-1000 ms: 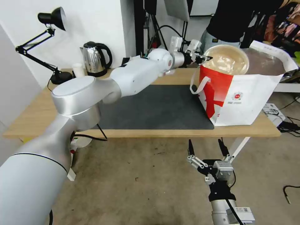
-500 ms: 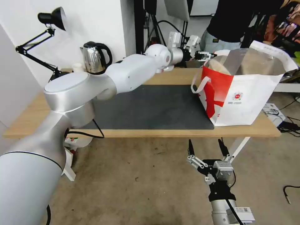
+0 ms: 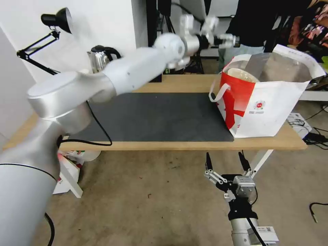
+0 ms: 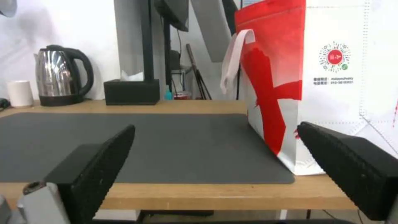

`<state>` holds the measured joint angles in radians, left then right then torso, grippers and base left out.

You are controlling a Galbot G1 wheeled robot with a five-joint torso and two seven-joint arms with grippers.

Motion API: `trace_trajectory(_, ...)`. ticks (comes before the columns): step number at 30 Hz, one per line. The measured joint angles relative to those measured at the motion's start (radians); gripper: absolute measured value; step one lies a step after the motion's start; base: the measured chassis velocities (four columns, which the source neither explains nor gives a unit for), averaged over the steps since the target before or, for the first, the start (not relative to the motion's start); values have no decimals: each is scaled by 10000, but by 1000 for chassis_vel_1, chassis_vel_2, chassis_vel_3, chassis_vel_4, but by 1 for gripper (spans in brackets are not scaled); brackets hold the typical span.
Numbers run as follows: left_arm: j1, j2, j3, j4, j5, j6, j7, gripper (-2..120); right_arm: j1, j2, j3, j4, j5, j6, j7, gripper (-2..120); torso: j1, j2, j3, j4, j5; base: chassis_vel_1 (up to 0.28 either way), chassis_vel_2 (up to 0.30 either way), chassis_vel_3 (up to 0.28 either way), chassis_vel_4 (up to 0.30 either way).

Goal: Pick up the trash from the table and place it into the takeout bag.

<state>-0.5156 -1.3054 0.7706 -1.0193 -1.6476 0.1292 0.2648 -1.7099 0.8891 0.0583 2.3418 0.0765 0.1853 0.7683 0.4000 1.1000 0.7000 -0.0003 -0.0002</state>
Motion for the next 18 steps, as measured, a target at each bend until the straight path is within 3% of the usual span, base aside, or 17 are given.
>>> trace_trajectory(1, -87, 498, -76, -507, -6, -144, -233, 100, -2, 0, -1, 0, 0, 1, -1, 100, 0, 0, 0, 4, -1, 0, 0, 0, 0)
trace_trajectory(2, -87, 498, -76, -507, -6, -144, -233, 100, -2, 0, -1, 0, 0, 1, -1, 100, 0, 0, 0, 4, -1, 0, 0, 0, 0)
trace_trajectory(4, -150, 1883, -167, -1793, 329, -614, -786, 100, 1, 0, 0, 0, 0, 0, -1, 100, -1, 1, -1, 3, -2, 0, 0, 0, 0)
trace_trajectory(5, -150, 1883, -167, -1793, 329, -614, -786, 100, 1, 0, 0, 0, 0, 0, -1, 100, -1, 1, -1, 3, -2, 0, 0, 0, 0)
trace_trajectory(9, 1059, 5284, -1193, -4976, 1850, -1441, -1932, 100, -1, -2, -2, -1, 1, 0, -2, 100, 0, 1, 0, 8, -10, 0, 0, 0, 0)
trace_trajectory(10, 1059, 5284, -1193, -4976, 1850, -1441, -1932, 100, -1, -2, -2, -1, 1, 0, -2, 100, 0, 1, 0, 8, -10, 0, 0, 0, 0)
trace_trajectory(13, 3086, 7232, -3408, -6795, 2974, -1543, -2346, 100, 0, 0, 0, 0, 0, 2, -1, 100, -1, 1, -1, 5, -9, 0, 0, 0, 0)
trace_trajectory(14, 4380, 8000, -4914, -7487, 3419, -1572, -2398, 100, 0, -1, 0, 0, 0, 2, 0, 100, -1, 1, -2, 8, -6, 0, 0, 0, 0)
trace_trajectory(15, 4380, 8000, -4914, -7487, 3419, -1572, -2398, 100, 0, -1, 0, 0, 0, 2, 0, 100, -1, 1, -2, 8, -6, 0, 0, 0, 0)
trace_trajectory(18, 8092, 9093, -8230, -8413, 4275, -1862, -2403, 100, 0, 1, 0, 0, 0, 2, 0, 100, -4, 2, -4, 13, 1, 0, 0, 0, 0)
